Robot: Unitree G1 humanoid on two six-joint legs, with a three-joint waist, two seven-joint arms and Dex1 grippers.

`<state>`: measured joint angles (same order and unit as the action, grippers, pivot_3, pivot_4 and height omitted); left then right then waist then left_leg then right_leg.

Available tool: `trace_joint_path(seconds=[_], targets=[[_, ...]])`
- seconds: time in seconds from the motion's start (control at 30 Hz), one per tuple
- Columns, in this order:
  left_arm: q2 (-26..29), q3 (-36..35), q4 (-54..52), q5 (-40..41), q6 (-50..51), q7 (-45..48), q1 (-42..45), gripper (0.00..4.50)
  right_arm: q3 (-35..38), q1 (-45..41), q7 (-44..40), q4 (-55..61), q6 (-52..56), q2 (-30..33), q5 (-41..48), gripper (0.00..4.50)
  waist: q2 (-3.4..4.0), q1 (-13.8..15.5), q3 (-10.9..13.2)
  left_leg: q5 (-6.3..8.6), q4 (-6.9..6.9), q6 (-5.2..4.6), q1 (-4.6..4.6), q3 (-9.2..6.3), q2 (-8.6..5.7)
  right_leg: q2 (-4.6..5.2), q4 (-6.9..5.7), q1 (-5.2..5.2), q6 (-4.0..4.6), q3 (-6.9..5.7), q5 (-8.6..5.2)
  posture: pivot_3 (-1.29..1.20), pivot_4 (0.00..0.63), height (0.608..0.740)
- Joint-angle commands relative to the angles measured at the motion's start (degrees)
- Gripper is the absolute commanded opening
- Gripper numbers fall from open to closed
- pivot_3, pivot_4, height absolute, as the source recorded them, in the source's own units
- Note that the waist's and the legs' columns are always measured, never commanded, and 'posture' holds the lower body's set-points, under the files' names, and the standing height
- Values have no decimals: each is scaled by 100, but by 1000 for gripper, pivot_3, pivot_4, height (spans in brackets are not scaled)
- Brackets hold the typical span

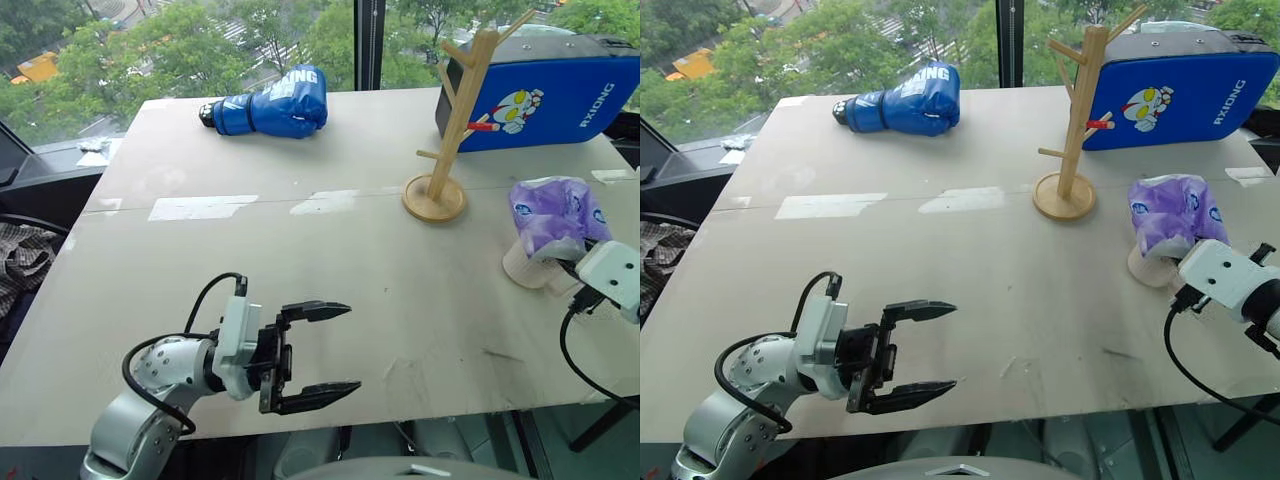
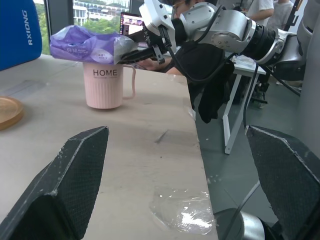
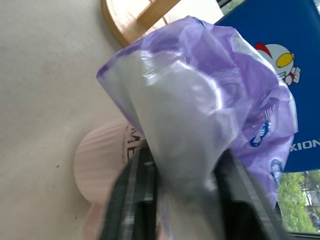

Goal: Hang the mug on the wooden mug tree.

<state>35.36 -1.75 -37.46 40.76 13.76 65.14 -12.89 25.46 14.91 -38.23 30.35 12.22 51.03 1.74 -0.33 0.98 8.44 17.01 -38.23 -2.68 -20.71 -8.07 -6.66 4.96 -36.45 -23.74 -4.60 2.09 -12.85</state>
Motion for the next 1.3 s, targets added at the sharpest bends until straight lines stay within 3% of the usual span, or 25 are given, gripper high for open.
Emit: trace_joint_path(seconds=[0.03, 0.27, 0.43, 0.57, 0.73, 0.83, 0.93, 1.07, 1.2, 1.3], targets=[[38, -26, -282, 139, -37, -76, -35, 4500, 204, -32, -26, 187, 82, -129, 144, 70, -1, 3, 1, 0, 0, 0, 0, 0, 0, 0, 0, 0, 0, 0, 0, 0, 150, 740], [59, 23, -408, 221, 63, -216, 104, 4500, 1111, -304, 33, 483, 854, -448, 1042, 70, 2, 1, 3, 0, 0, 0, -1, -3, 0, -1, 1, -1, 0, 0, 0, 0, 150, 740], [45, 86, -482, 329, 126, -286, 201, 4500, 1735, -377, 318, -651, 954, -160, 495, 70, 2, 13, 3, 0, 1, 0, -1, -3, 0, -1, 2, 0, 0, -7, 0, 0, 150, 740], [-86, 157, -398, 328, -21, -295, 330, 4500, 1300, -575, 426, -2220, 331, 94, 93, 70, 4, 2, 3, 0, 1, 0, 0, -1, -2, 0, 8, 2, 2, -8, 1, 0, 150, 740], [-348, 166, -328, 495, -69, -446, 634, 4500, 293, -1578, 569, -4176, -169, 229, -272, 70, 16, -92, 5, -1, 4, -1, 12, 28, 8, -6, 2, 2, 4, 18, 2, 0, 150, 740], [-481, 162, -343, 569, -41, -619, 757, 4500, -112, -2012, 469, -4984, -501, 283, -346, 1134, 23, -102, 3, -2, 3, -2, 14, 33, 8, -6, 1, 2, 4, 22, 2, 0, 150, 740], [-560, 212, -383, 554, -51, -720, 795, 4500, -325, -2063, 259, -5231, -787, 384, -328, 2602, 29, -70, 2, -2, 3, -2, 11, 30, 9, -6, 1, -1, 4, 20, 2, 0, 150, 740], [-540, 237, -386, 487, -32, -758, 747, 4500, 428, -1114, -297, -4111, -299, 679, 69, 4468, 46, 17, 2, -2, 4, -2, 0, 28, 8, -5, 6, -9, 3, 20, 2, 0, 150, 740], [-414, 240, -224, 367, -48, -610, 620, 4500, 1897, 211, -1159, -1363, 2192, 330, 1580, 4468, 67, 66, 0, 0, 16, -2, -12, 3, 12, -5, 23, -7, 3, 19, 2, 0, 150, 740], [-332, 218, -70, 236, -147, -460, 578, 4500, 2106, 422, -530, 200, 3326, -302, 2120, 4468, 53, 19, 7, 5, 21, -2, -3, 2, 21, -14, 24, -3, 4, 20, 1, 0, 150, 740]])
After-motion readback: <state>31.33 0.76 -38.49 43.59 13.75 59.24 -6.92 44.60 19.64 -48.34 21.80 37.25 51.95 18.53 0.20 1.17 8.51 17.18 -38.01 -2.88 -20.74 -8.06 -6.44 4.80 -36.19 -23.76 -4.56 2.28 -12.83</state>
